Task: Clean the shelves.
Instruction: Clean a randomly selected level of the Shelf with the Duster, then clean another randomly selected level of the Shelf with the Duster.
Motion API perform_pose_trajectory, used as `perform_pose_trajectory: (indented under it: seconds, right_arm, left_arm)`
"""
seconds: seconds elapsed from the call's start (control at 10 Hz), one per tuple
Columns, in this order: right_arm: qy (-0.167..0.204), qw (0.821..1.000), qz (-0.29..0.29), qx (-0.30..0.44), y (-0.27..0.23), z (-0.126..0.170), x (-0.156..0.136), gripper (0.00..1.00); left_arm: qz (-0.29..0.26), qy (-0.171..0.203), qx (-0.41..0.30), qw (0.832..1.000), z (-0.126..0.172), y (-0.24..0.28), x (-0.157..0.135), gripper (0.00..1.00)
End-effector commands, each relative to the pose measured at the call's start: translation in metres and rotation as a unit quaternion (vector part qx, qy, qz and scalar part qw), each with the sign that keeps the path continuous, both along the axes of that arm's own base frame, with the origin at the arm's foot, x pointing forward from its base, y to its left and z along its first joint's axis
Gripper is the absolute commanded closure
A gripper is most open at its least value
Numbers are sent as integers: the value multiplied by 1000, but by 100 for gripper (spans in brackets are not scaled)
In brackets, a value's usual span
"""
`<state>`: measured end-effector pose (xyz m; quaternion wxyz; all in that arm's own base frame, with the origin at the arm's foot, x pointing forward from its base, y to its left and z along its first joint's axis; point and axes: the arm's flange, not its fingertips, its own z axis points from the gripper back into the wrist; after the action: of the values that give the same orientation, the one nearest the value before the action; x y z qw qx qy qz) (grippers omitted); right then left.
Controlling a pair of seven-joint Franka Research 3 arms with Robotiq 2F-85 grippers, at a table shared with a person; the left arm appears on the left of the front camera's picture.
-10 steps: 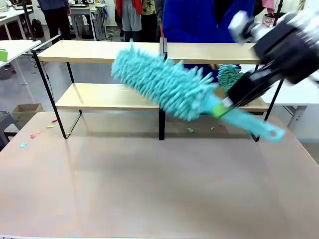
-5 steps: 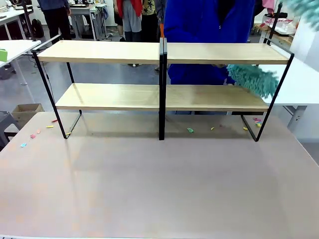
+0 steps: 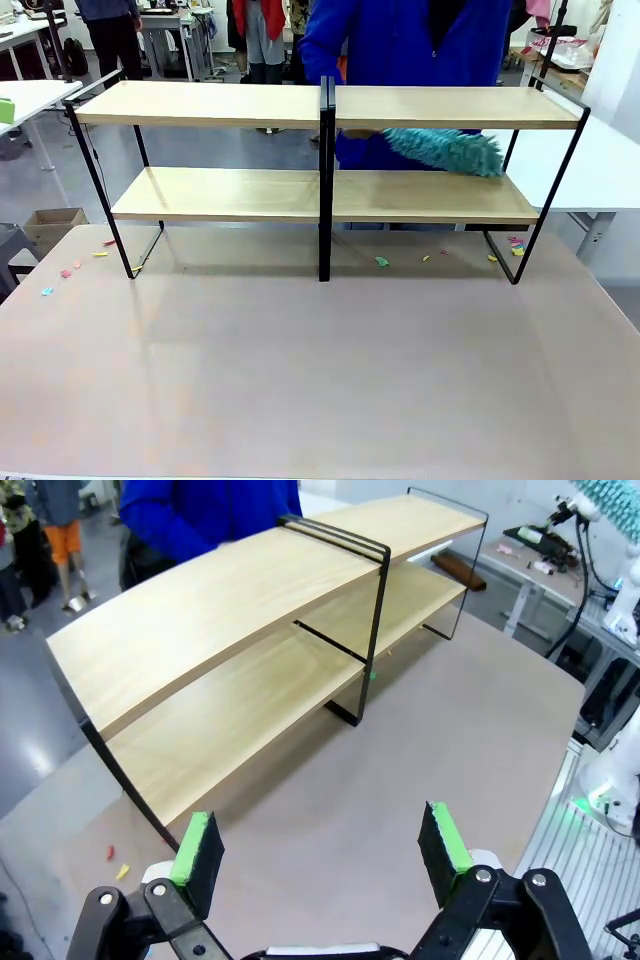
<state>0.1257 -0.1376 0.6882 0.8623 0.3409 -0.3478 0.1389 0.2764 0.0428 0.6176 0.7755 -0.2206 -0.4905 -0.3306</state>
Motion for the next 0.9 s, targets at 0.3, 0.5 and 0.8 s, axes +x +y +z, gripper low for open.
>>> perform_pose_trajectory:
  seconds: [0.3, 0.5, 0.8]
  right_arm:
    - [-11, 999, 44, 3, 7, 14, -6, 88]
    - [-11, 999, 44, 3, 7, 14, -6, 88]
    - [-11, 999, 44, 3, 7, 14, -6, 88]
  left_arm:
    - [-8, -4, -3, 1000, -2, 0, 1, 0]
    - [-8, -4, -3, 1000, -2, 0, 1, 0]
    - [-8, -4, -3, 1000, -2, 0, 1, 0]
